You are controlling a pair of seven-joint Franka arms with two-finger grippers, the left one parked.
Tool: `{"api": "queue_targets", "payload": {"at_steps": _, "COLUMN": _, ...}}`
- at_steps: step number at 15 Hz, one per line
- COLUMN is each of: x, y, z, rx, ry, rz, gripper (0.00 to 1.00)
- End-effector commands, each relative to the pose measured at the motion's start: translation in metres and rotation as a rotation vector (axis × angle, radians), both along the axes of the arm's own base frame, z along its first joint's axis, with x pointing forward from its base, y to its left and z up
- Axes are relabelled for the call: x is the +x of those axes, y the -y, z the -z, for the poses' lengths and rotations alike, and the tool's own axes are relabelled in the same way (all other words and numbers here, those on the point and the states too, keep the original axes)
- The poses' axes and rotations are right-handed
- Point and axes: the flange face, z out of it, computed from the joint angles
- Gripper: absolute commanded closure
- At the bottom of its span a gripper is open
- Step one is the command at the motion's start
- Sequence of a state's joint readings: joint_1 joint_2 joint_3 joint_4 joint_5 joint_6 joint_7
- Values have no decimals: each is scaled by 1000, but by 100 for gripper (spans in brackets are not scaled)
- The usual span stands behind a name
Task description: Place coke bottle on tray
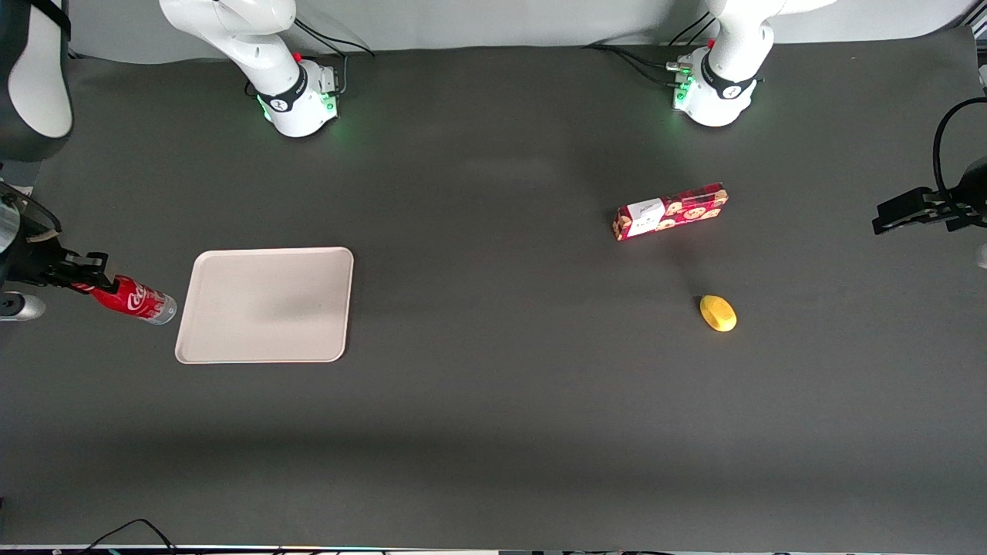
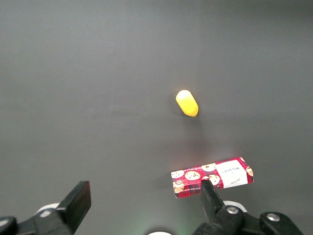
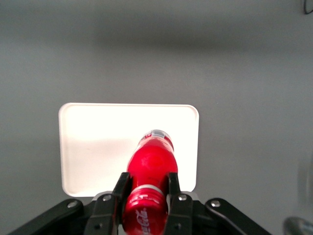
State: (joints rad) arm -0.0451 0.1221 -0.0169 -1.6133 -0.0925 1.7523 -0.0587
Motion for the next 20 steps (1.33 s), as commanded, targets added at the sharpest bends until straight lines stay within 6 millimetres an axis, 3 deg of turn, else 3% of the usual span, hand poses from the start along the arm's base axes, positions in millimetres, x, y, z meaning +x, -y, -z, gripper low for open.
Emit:
{"api": "queue_targets", "payload": {"at_steps": 1, "x": -38, "y": 31, "z": 50, "rx": 43, "ry": 40, "rz": -57, "gripper": 100}}
{"api": "queue_targets", "payload": {"at_steps": 7, "x": -80, "y": 78, "z": 147, "rx": 40, "ry": 120, "rz": -132, "gripper": 100}}
{"api": "queue_targets", "payload": {"at_steps": 11, "x": -92, "y": 82, "z": 190, "rx": 31, "ry": 130, "rz": -130, "gripper": 100}}
{"api": "queue_targets", "payload": {"at_steps": 15, "x": -92, "y": 86, "z": 215, "rx": 26, "ry": 105, "rz": -179, "gripper": 100}}
{"api": "queue_targets", "payload": {"at_steps": 20, "x": -93, "y": 90, "z": 223, "rx": 24, "ry": 100, "rz": -184, "gripper": 100}}
